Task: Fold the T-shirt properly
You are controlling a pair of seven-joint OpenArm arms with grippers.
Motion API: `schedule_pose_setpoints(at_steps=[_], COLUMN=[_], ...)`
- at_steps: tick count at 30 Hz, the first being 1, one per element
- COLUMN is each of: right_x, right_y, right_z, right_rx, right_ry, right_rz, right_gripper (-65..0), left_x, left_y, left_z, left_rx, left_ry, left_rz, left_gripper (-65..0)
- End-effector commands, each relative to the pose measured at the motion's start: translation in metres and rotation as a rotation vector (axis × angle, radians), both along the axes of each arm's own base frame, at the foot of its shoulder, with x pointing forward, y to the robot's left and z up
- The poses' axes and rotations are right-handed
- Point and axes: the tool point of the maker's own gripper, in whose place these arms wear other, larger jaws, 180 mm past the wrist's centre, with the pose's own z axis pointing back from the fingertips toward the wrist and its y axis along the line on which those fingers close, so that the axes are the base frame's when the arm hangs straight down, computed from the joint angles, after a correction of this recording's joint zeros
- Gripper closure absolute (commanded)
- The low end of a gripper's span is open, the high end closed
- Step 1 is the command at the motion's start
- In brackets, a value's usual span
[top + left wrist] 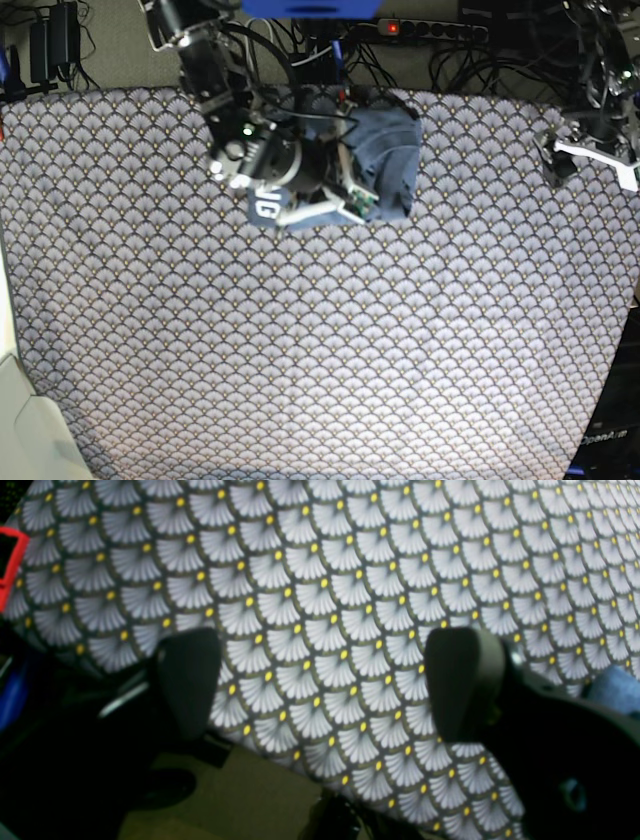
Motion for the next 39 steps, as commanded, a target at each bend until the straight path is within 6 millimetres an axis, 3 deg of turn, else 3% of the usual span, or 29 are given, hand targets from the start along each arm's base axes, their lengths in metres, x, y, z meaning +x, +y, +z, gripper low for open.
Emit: schedule_pose_setpoints(at_steps=[1, 3, 6, 10, 20, 29, 32, 36, 39], right_x=[0.008, 0.012, 0.020, 0.020, 0.023, 0.030, 0.030, 0.036, 0.044], right_y=[0.008, 0.005, 0.005, 0.012, 0.052, 0.059, 0.061, 0.061, 0.038], right_z=[0.028, 0.044, 0.050, 0.026, 0.001, -0.034, -0.029, 0.012, 0.039], right_rx=[0.054, 0.046, 0.039, 0.029, 0.108, 0.096, 0.102, 0.137, 0.085], right_ry=[-0.067, -0.110, -0.132, -0.057, 0.054, 0.142, 0.133, 0.021, -0.075], right_rz=[0.003, -0.002, -0.002, 0.004, 0.028, 0.043, 0.043, 0.040, 0.018], right_gripper=[-3.0, -2.9, -2.9, -2.7, -2.7, -2.7, -2.7, -2.7, -2.6], left_x=[0.006, 0.007, 0.007, 0.007, 0.005, 0.004, 0.006, 0.006, 0.007], left_y=[0.004, 0.004, 0.003, 0.003, 0.004, 0.004, 0.004, 0.004, 0.005], left_z=[0.013, 0.013, 0.013, 0.013, 0.012, 0.012, 0.012, 0.013, 0.014], left_rx=[0.027, 0.027, 0.027, 0.027, 0.027, 0.027, 0.027, 0.027, 0.030], left_ry=[-0.039, -0.042, -0.041, -0.041, -0.037, -0.034, -0.037, -0.040, -0.042], left_rz=[-0.009, -0.009, -0.010, -0.010, -0.009, -0.009, -0.008, -0.009, -0.010], left_gripper=[-63.3, -63.3, -63.3, -63.3, -63.3, -63.3, -63.3, -63.3, -63.3])
